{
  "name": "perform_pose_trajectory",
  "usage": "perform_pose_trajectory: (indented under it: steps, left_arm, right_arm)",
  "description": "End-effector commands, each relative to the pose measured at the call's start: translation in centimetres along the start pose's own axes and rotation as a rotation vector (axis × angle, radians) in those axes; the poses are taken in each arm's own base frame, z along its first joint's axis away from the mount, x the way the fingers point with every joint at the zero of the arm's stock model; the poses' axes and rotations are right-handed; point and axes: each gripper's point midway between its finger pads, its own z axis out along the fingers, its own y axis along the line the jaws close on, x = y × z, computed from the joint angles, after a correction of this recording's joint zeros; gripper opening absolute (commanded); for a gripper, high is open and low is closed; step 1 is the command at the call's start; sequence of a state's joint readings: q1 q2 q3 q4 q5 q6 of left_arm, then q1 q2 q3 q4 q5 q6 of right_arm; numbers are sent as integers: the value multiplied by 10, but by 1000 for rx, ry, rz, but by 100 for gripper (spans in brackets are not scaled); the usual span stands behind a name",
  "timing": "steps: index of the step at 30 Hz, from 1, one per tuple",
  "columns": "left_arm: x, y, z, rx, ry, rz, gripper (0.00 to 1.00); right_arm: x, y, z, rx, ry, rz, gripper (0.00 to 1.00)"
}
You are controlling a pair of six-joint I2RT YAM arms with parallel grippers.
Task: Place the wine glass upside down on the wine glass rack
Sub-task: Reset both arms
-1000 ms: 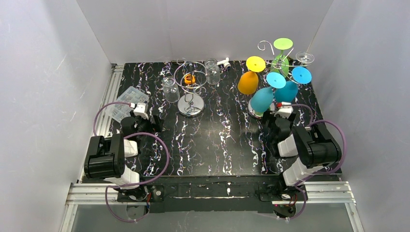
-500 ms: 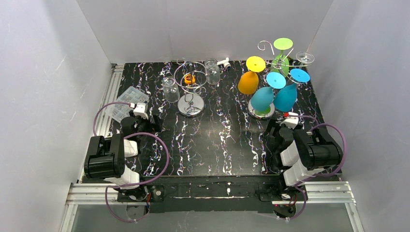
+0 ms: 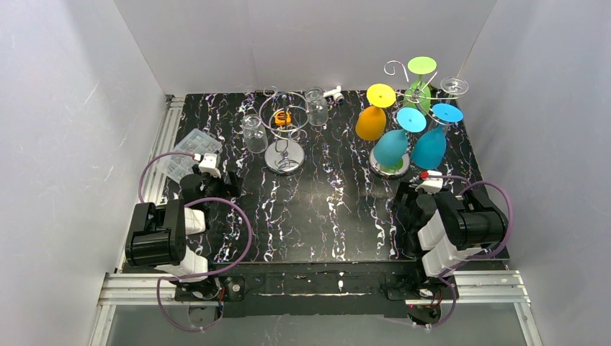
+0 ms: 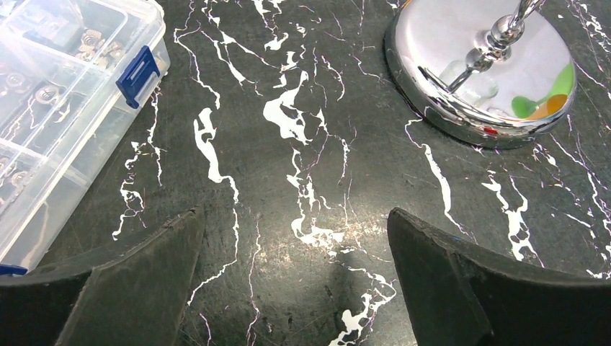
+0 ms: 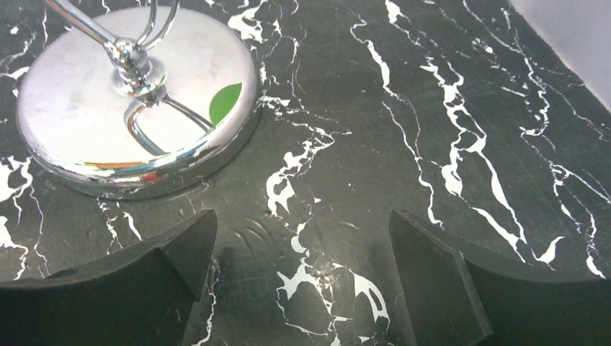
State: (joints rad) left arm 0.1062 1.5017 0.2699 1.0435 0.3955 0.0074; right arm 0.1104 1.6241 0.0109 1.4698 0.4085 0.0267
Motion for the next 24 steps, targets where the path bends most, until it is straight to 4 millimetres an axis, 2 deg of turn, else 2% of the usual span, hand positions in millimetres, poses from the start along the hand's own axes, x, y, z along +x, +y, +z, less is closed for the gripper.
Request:
perform_pose_trajectory:
  steps: [1, 2, 4, 6, 24]
  left_arm:
    - [-12, 3, 2, -11, -34, 31, 98]
    - [-12, 3, 2, -12, -34, 31, 98]
    - [-12, 3, 2, -12, -34, 31, 98]
    - [-12, 3, 2, -12, -33, 30, 98]
    - [-11, 3, 3, -12, -31, 31, 98]
  right_arm:
    - [-43, -2, 26, 66, -105, 52, 98]
    - [-33, -1, 35, 81, -37, 33, 98]
    - [-29, 12, 50, 40, 23, -22, 99]
    - [-32, 20, 49, -8, 1, -25, 99]
    - [-31, 21, 50, -8, 14, -31, 99]
